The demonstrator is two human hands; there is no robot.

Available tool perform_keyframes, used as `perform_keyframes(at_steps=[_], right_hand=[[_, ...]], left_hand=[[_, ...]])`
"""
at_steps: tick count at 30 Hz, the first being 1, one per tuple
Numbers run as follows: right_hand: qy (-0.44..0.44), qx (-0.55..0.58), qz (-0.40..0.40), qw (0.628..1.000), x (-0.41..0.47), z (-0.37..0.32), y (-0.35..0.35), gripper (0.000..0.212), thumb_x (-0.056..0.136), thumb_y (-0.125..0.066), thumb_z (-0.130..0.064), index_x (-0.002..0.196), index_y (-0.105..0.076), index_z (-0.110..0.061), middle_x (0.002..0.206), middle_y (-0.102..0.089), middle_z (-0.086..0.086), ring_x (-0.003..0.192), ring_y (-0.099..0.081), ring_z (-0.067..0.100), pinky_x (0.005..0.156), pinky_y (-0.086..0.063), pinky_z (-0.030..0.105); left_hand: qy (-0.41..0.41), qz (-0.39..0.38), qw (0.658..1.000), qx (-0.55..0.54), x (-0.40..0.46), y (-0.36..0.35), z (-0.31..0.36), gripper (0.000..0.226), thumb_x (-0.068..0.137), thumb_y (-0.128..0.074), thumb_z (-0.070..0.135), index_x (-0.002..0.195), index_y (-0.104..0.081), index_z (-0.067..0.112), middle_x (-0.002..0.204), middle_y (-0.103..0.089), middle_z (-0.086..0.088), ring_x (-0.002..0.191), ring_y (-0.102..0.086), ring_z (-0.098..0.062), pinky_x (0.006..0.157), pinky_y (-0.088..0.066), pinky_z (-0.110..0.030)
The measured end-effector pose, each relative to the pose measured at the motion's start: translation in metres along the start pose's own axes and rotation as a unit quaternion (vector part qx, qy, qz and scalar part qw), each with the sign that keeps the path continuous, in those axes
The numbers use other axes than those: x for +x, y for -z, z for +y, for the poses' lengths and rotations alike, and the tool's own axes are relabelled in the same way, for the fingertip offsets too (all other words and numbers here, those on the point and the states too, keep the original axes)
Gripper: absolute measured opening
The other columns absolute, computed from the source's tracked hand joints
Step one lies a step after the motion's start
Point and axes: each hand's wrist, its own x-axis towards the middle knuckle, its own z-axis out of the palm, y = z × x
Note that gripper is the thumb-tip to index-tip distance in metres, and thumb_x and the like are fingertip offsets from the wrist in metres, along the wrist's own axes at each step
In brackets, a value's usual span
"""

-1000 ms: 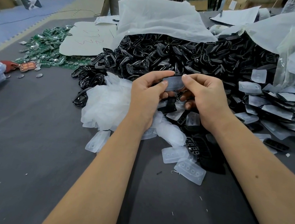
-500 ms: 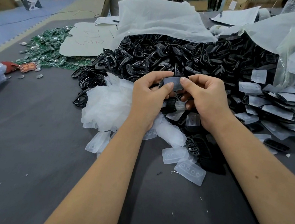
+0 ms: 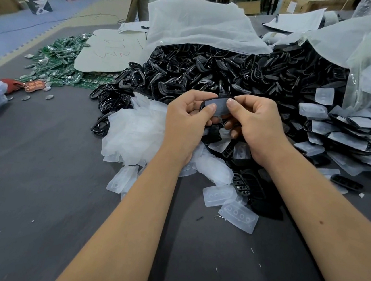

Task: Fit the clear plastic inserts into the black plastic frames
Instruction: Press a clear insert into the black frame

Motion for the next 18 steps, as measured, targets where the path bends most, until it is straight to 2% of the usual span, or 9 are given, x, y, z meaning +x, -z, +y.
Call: perform_keyframes(at_steps=[5, 12, 18], right_hand=[[0.004, -0.001, -0.009, 1.000, -0.0010, -0.0010, -0.0003, 0.020, 0.104, -0.062, -0.016, 0.102, -0.072, 0.001, 0.091, -0.074, 0.028, 0.060, -0.060, 0.018, 0.045, -0.046, 0.025], [0.021, -0.013, -0.012, 1.000, -0.0007, 0.0014, 0.0008, 0.013, 0.097, -0.074, -0.017, 0.086, -0.072, -0.011, 0.070, -0.069, 0.005, 0.058, -0.061, 0.014, 0.045, -0.046, 0.024], [0.004, 0.008, -0.013, 1.000, 0.0009, 0.0016, 0.0017, 0.014, 0.097, -0.073, -0.016, 0.089, -0.075, -0.005, 0.078, -0.074, 0.019, 0.058, -0.060, 0.014, 0.045, -0.044, 0.024]], left_hand=[[0.002, 0.007, 1.000, 0.011, 0.0008, 0.0000, -0.0016, 0.019, 0.095, -0.067, -0.001, 0.104, -0.076, 0.013, 0.074, -0.069, 0.005, 0.065, -0.063, -0.007, 0.065, -0.055, -0.030], [-0.001, -0.005, 1.000, 0.003, 0.0005, 0.0003, -0.0014, 0.024, 0.095, -0.064, -0.006, 0.101, -0.076, 0.014, 0.077, -0.072, 0.004, 0.066, -0.065, -0.003, 0.063, -0.054, -0.023], [-0.003, -0.011, 1.000, -0.012, -0.0007, -0.0005, -0.0001, 0.026, 0.095, -0.061, -0.009, 0.102, -0.075, 0.011, 0.082, -0.072, 0.001, 0.064, -0.064, -0.002, 0.060, -0.052, -0.020]])
